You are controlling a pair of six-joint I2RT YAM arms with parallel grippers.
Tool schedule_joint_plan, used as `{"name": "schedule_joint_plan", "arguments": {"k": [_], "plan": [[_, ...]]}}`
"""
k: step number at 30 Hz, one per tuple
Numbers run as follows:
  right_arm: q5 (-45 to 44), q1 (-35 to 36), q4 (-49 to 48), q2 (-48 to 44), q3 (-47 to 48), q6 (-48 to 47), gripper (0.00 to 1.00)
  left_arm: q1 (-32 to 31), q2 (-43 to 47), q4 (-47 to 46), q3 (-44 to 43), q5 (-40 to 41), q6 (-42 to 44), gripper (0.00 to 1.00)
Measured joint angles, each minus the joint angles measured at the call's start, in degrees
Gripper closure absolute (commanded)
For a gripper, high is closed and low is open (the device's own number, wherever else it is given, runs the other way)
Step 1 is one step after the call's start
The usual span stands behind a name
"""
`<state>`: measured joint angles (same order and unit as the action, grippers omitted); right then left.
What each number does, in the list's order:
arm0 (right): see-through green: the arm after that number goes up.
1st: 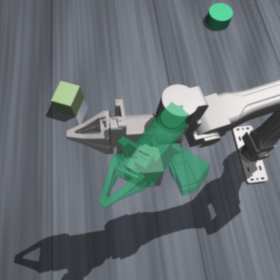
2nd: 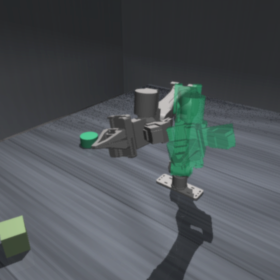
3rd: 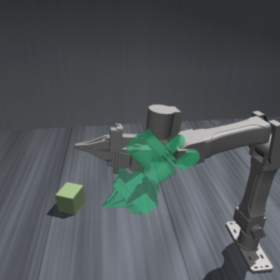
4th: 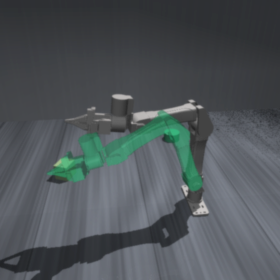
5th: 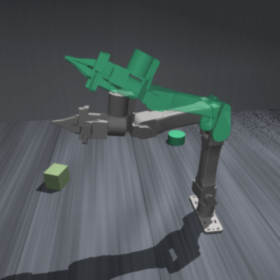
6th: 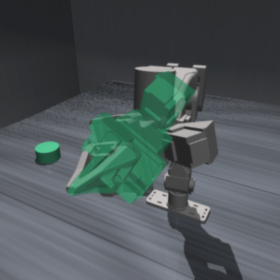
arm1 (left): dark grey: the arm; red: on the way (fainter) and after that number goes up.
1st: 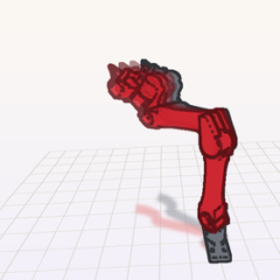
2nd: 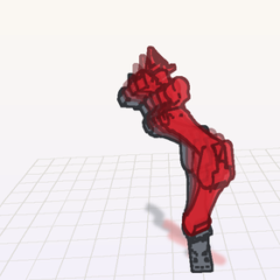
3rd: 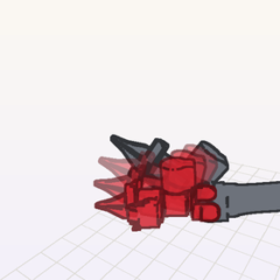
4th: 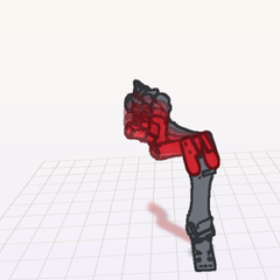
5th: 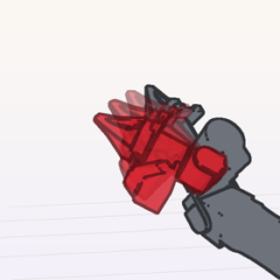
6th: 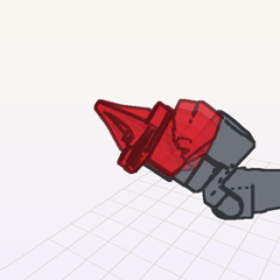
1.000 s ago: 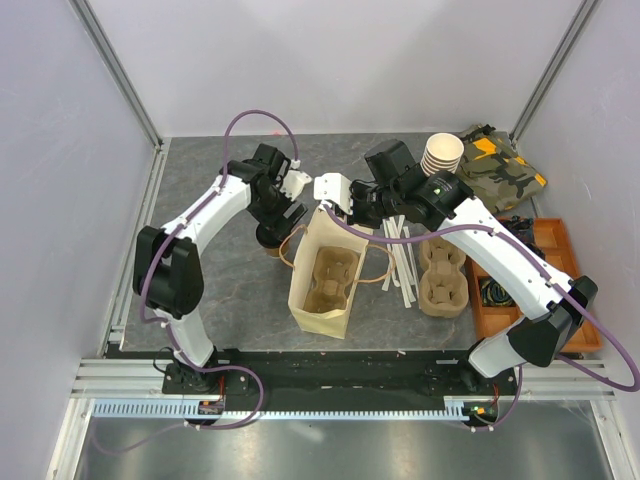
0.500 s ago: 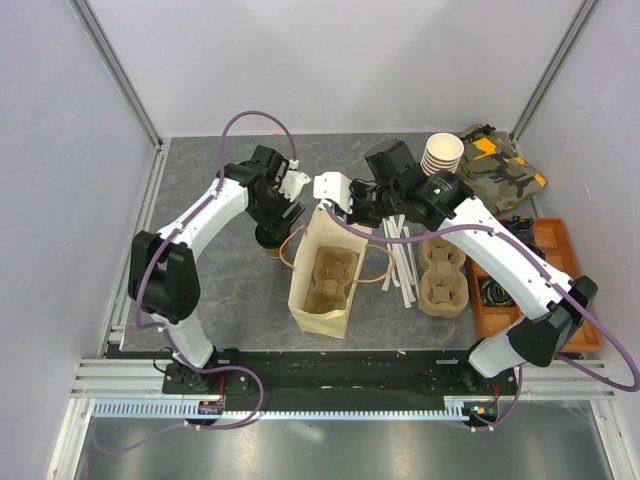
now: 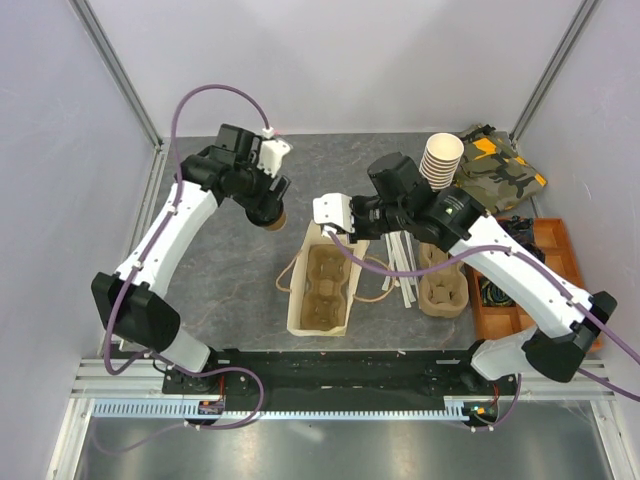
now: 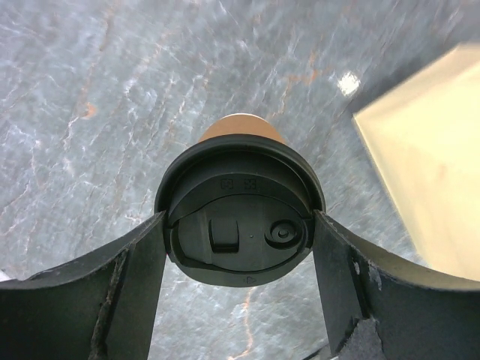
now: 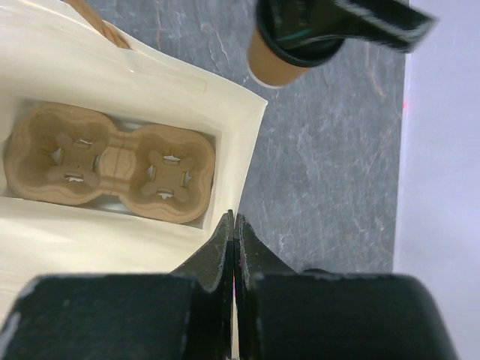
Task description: Pack the takeout coffee
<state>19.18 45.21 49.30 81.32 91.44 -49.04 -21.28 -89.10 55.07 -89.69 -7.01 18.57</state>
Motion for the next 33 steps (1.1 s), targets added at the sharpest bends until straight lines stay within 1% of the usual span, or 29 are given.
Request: {"name": "schedule_joint_plan", "arguments": {"k": [7,15,19,23,28,33], "plan": [[-1.7,4.5,-1.5,-4.0,-2.3,-3.1,1.00,7.1,1.6,2.3,-7.6,-4.9,-4.7,0.44],[-2.9,5.4,-2.4,-4.1,-2.6,-2.5,1.00,7.3,2.9,4.4,-14.5,-8.8,-6.3,0.44],[-3.8,5.2,-3.1,-3.5,-3.3,0.2,1.00,7.3,4.2,5.4,-16.6,-10.4,-6.3,0.44],[-3.5,3.7,-4.0,-1.8,-3.3,4.4,1.00,7.4,8.0,6.4,-17.4,-11.5,-6.6,0.45],[-2.4,1.7,-5.0,0.1,-3.3,8.2,1.00,7.6,14.9,6.8,-18.5,-13.2,-7.1,0.44],[-1.8,0.6,-5.1,1.2,-3.2,10.1,1.00,7.7,22.7,6.9,-18.8,-18.6,-6.5,0.43]]}}
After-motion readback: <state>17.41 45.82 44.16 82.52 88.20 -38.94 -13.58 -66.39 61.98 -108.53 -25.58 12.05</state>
